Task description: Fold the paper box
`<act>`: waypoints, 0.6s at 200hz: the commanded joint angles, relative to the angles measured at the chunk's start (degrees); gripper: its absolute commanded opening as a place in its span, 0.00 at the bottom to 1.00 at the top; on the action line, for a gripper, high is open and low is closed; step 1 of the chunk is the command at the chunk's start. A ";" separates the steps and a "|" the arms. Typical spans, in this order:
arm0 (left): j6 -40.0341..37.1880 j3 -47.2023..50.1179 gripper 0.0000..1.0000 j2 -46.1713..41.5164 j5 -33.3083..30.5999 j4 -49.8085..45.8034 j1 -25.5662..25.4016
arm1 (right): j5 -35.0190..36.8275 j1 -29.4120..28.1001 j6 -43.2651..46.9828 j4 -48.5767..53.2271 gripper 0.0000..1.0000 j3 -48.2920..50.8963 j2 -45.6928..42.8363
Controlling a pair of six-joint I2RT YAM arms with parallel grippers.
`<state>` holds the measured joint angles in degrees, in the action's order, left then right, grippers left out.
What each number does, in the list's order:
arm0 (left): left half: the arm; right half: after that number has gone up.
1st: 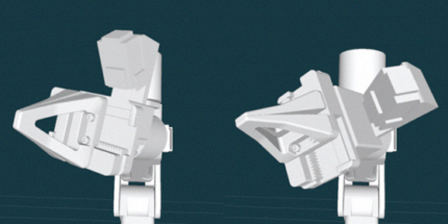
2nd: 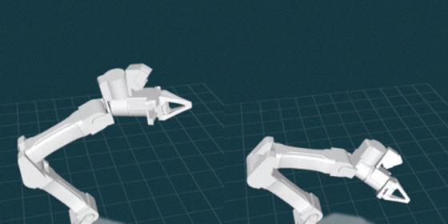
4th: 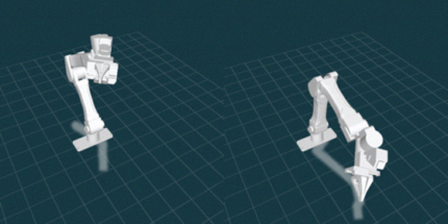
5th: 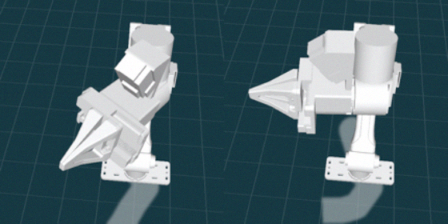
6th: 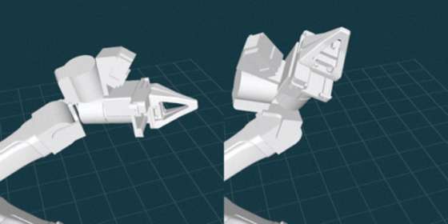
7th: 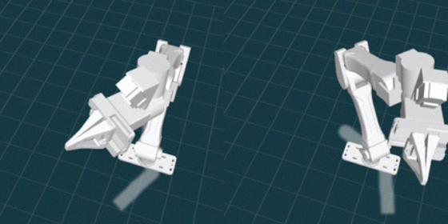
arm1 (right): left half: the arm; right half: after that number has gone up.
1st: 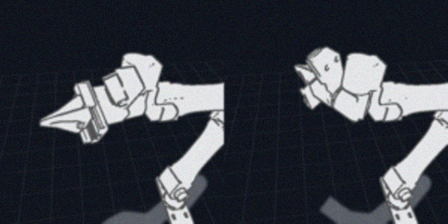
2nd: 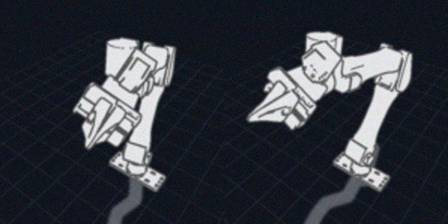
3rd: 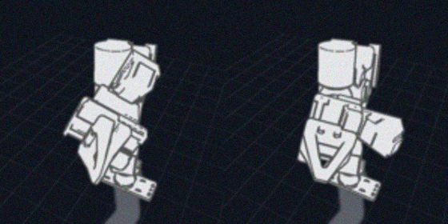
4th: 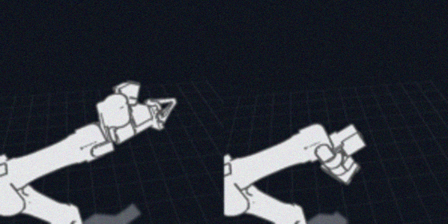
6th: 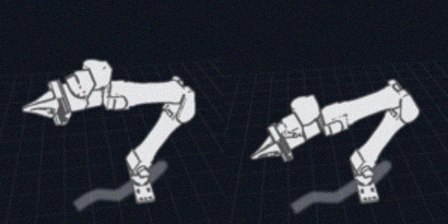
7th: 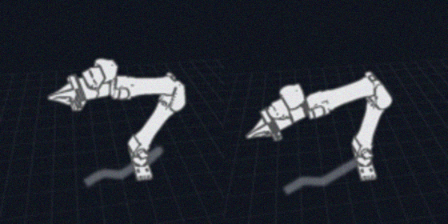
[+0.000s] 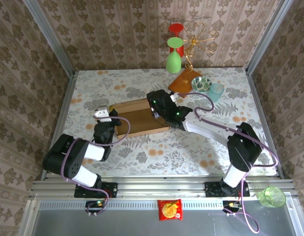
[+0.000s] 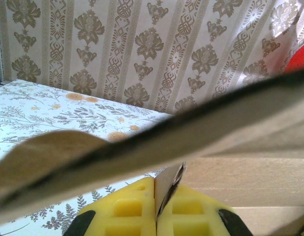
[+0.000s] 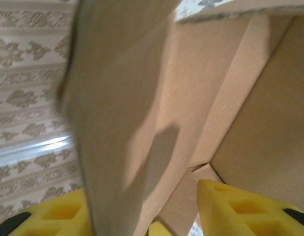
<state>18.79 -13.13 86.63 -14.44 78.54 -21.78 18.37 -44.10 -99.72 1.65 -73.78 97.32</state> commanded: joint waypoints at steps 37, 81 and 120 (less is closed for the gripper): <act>1.02 1.20 0.00 0.65 0.94 -5.58 -0.74 | -0.09 1.66 -4.96 3.87 0.22 -2.49 0.58; 10.35 -1.60 0.31 -14.24 2.02 -26.84 -0.92 | -1.69 1.73 -7.74 2.30 0.00 -0.06 0.77; 22.89 -7.87 0.39 -36.82 2.20 -66.76 -3.42 | -3.07 1.83 -9.07 3.05 0.00 0.52 0.82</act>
<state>30.48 -18.31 59.81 -13.34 37.78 -24.01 15.84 -42.24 -106.96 3.29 -74.41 98.10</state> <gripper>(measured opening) 0.366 0.060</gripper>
